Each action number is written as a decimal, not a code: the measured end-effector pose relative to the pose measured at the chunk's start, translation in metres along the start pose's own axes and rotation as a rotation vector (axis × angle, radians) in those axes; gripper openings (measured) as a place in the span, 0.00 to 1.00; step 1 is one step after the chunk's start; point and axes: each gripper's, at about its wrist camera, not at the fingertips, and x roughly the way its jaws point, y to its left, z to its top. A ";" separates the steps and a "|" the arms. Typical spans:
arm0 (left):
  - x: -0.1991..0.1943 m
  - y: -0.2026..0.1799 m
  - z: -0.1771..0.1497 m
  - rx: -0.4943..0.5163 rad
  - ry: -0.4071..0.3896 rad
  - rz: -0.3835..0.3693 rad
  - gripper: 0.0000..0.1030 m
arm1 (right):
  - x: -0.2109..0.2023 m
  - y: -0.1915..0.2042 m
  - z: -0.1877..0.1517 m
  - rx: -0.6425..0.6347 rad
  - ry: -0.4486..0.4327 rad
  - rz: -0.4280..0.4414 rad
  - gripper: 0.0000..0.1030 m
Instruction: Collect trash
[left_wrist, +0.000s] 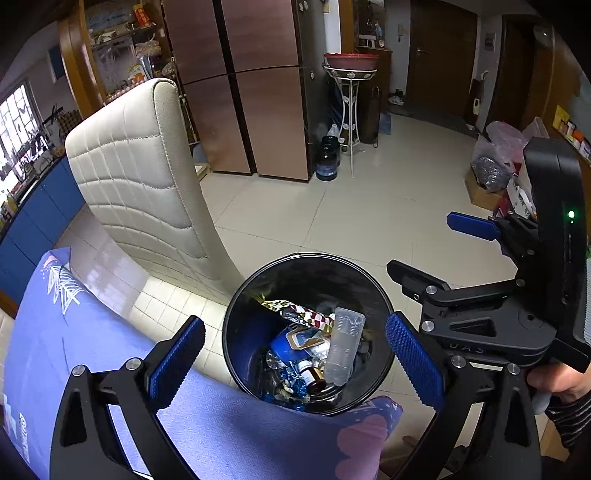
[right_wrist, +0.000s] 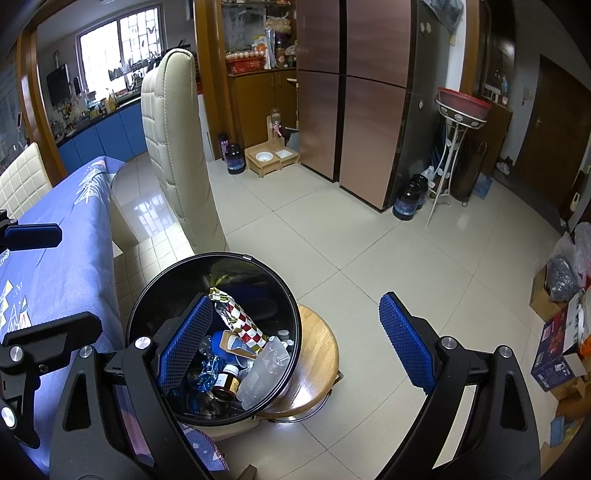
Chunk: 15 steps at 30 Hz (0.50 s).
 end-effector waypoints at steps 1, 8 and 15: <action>0.000 0.000 0.000 0.001 0.000 -0.003 0.93 | 0.000 0.000 0.000 0.001 0.001 -0.001 0.89; 0.002 -0.002 0.000 0.013 0.009 0.021 0.93 | 0.002 0.001 -0.001 0.004 0.006 0.002 0.89; 0.002 -0.003 -0.001 0.017 0.017 0.028 0.93 | 0.003 0.001 -0.002 0.001 0.009 0.003 0.89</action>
